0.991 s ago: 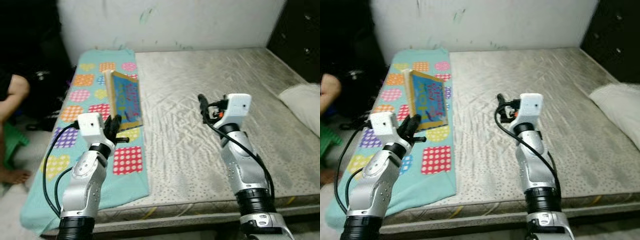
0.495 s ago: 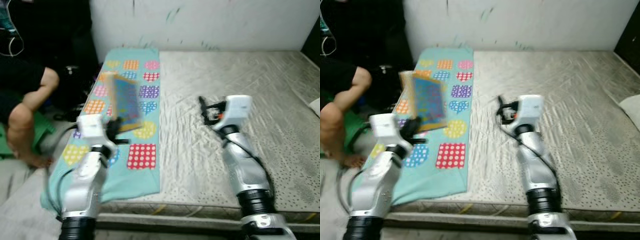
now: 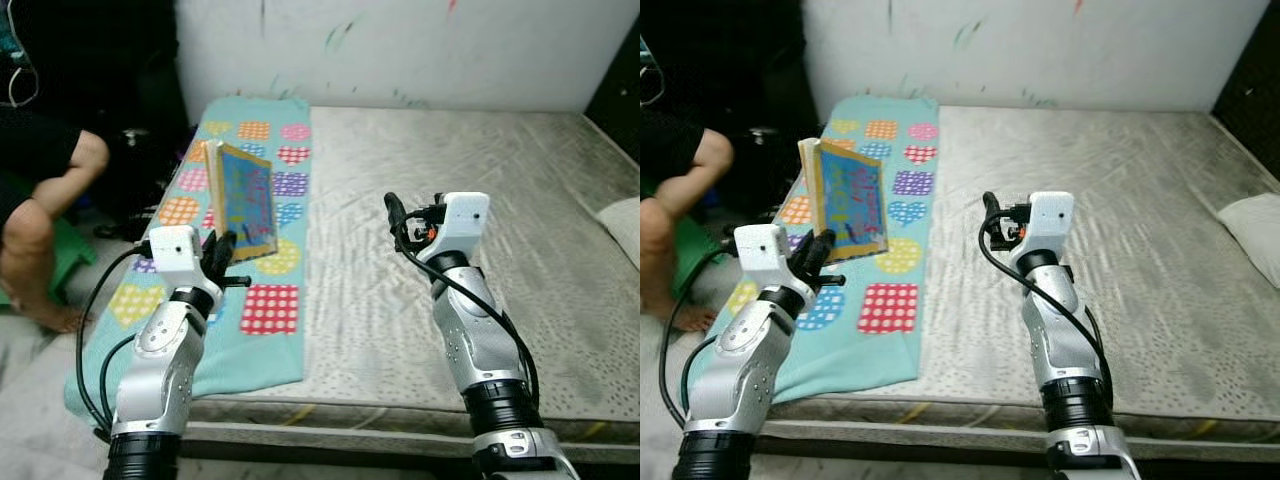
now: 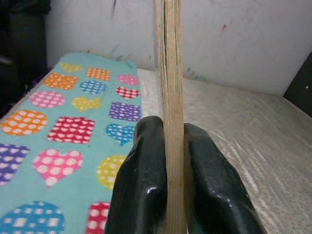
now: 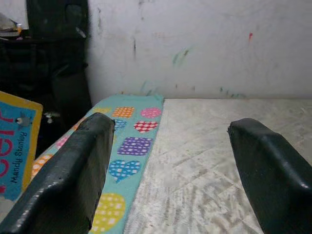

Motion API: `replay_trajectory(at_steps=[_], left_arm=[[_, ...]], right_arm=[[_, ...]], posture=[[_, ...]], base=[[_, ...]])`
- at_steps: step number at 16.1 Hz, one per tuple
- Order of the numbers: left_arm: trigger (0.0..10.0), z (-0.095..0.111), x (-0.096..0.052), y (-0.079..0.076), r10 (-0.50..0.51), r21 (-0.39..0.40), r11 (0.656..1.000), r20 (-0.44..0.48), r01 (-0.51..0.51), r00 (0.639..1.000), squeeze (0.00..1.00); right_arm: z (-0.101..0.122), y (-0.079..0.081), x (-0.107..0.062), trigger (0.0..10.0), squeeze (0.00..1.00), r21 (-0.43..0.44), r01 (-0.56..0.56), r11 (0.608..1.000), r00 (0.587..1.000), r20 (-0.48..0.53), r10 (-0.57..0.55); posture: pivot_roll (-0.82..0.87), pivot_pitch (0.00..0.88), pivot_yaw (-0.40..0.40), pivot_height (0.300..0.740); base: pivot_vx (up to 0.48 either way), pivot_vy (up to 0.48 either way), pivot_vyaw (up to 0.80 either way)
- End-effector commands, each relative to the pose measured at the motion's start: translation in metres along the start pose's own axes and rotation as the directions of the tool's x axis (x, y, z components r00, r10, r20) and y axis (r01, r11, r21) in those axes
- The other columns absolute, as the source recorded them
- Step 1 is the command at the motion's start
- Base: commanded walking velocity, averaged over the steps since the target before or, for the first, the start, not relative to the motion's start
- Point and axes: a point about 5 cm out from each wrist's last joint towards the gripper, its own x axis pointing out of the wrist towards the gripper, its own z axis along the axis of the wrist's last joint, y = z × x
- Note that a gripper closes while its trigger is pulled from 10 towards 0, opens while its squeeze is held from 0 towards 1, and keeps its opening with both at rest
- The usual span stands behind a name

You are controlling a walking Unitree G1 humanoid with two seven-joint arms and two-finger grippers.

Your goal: Clean up the room

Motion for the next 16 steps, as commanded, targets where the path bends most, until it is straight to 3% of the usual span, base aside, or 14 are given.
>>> replay_trajectory(at_steps=[1, 3, 5, 8, 16], left_arm=[[10.0, 0.010, 0.003, -0.006, -0.033, 0.008, 0.999, 0.046, 0.032, 0.998, 0.00], [10.0, 0.010, 0.002, -0.006, -0.031, 0.007, 1.000, 0.045, 0.031, 0.999, 0.00], [10.0, 0.009, 0.000, -0.005, -0.026, 0.009, 1.000, 0.042, 0.026, 0.999, 0.00], [10.0, 0.008, -0.003, -0.001, -0.014, 0.008, 1.000, 0.038, 0.014, 0.999, 0.00], [10.0, 0.008, -0.003, -0.001, -0.012, 0.012, 1.000, 0.035, 0.011, 0.999, 0.00]], right_arm=[[0.000, -0.002, 0.000, 10.0, 0.00, -0.002, -0.001, 1.000, 1.000, 0.001, 0.001], [-0.004, -0.002, -0.002, 10.0, 0.00, -0.018, -0.010, 1.000, 1.000, -0.022, 0.010], [-0.020, -0.009, -0.011, 10.0, 0.00, -0.078, -0.025, 0.997, 0.994, -0.109, 0.017], [-0.039, -0.028, -0.030, 10.0, 0.00, -0.162, -0.011, 0.987, 0.978, -0.209, -0.023], [-0.045, -0.039, -0.041, 10.0, 0.00, -0.206, -0.014, 0.978, 0.967, -0.253, -0.039]], posture=[[-0.05, 0.000, 0.011, 0.740], [-0.05, 0.000, 0.010, 0.740], [-0.05, 0.000, 0.007, 0.740], [-0.05, 0.000, 0.005, 0.740], [-0.05, 0.000, 0.009, 0.740]], base=[[0.000, -0.307, 0.00], [0.000, -0.309, 0.00], [0.000, -0.313, 0.00], [0.000, -0.297, 0.00], [0.000, -0.231, 0.00]])
